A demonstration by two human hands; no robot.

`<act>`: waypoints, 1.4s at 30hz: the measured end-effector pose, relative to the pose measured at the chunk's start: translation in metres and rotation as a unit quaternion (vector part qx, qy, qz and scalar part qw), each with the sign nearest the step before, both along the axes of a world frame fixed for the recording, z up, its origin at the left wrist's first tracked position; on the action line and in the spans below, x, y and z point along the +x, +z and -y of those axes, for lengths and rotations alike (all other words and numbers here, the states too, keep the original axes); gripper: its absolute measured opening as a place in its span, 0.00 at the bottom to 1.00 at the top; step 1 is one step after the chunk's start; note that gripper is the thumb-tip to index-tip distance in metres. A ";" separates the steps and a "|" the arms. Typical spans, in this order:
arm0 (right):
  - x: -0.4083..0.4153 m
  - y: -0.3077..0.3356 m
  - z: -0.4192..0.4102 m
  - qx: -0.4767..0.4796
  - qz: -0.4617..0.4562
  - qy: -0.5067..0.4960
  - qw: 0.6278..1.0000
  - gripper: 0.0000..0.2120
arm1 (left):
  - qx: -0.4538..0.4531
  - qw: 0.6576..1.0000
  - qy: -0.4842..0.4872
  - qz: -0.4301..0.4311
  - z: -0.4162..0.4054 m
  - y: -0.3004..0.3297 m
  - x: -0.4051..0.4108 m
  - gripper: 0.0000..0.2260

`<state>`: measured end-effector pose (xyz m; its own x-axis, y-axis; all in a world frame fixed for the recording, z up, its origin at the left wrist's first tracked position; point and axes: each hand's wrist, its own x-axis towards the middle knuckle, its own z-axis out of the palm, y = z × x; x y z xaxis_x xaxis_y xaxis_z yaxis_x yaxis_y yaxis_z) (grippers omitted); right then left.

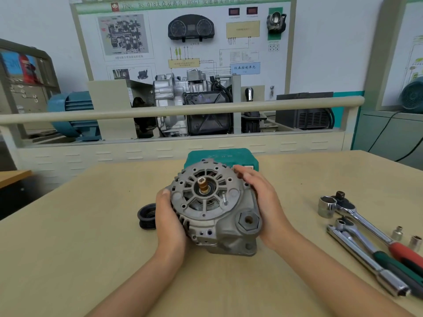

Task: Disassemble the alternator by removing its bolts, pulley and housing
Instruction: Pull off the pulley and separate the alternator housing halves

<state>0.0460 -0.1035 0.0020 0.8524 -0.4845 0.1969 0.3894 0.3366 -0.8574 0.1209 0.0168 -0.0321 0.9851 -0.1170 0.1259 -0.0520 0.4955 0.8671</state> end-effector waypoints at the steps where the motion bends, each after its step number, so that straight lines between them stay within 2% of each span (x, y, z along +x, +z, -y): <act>1: -0.003 0.001 0.000 -0.020 -0.010 0.017 1.000 0.08 | 0.008 1.000 0.003 0.009 -0.001 0.000 0.001 0.18; 3: -0.010 0.004 0.004 -0.063 -0.050 0.073 0.994 0.09 | 0.020 1.000 -0.003 0.021 0.000 0.002 0.001 0.19; 6: -0.018 0.007 0.007 -0.118 -0.110 0.123 0.979 0.15 | 0.019 0.999 -0.004 0.033 0.001 0.005 0.002 0.20; 10: -0.017 0.008 0.001 -0.067 -0.094 0.095 0.989 0.16 | -0.003 0.999 -0.009 0.036 0.001 0.006 0.002 0.26; 15: -0.019 0.012 -0.006 -0.050 -0.072 0.085 0.993 0.19 | -0.034 0.998 0.004 0.061 0.004 0.008 0.000 0.18; 19: -0.020 0.042 -0.010 -0.125 -0.024 0.061 0.990 0.17 | -0.084 0.990 0.027 0.113 0.004 0.018 -0.002 0.12; 23: -0.012 0.065 -0.014 -0.204 -0.095 0.017 0.974 0.21 | -0.100 0.989 -0.006 0.105 -0.001 0.030 0.002 0.13; 25: -0.014 0.068 -0.018 -0.191 -0.145 0.053 0.969 0.18 | -0.100 0.988 0.001 0.119 -0.006 0.040 0.007 0.14; 27: -0.016 0.071 -0.015 -0.149 -0.157 0.095 0.972 0.07 | -0.084 0.988 -0.001 0.129 -0.008 0.049 0.009 0.21; 29: -0.018 0.078 -0.009 -0.097 -0.130 0.118 0.980 0.04 | -0.058 0.988 -0.004 0.141 -0.007 0.057 0.011 0.27; 32: -0.021 0.092 -0.002 -0.064 -0.077 0.103 0.990 0.02 | 0.024 0.981 0.008 0.192 -0.005 0.077 0.015 0.25; 36: -0.022 0.104 0.005 -0.098 0.032 0.045 0.994 0.12 | 0.110 0.968 -0.004 0.224 0.000 0.096 0.028 0.21; 39: -0.023 0.108 0.012 -0.127 0.113 -0.025 0.985 0.12 | 0.119 0.966 -0.023 0.228 -0.002 0.087 0.032 0.21; 42: -0.017 0.107 0.027 -0.177 0.122 -0.101 0.971 0.14 | 0.152 0.970 -0.048 0.184 -0.002 0.062 0.038 0.21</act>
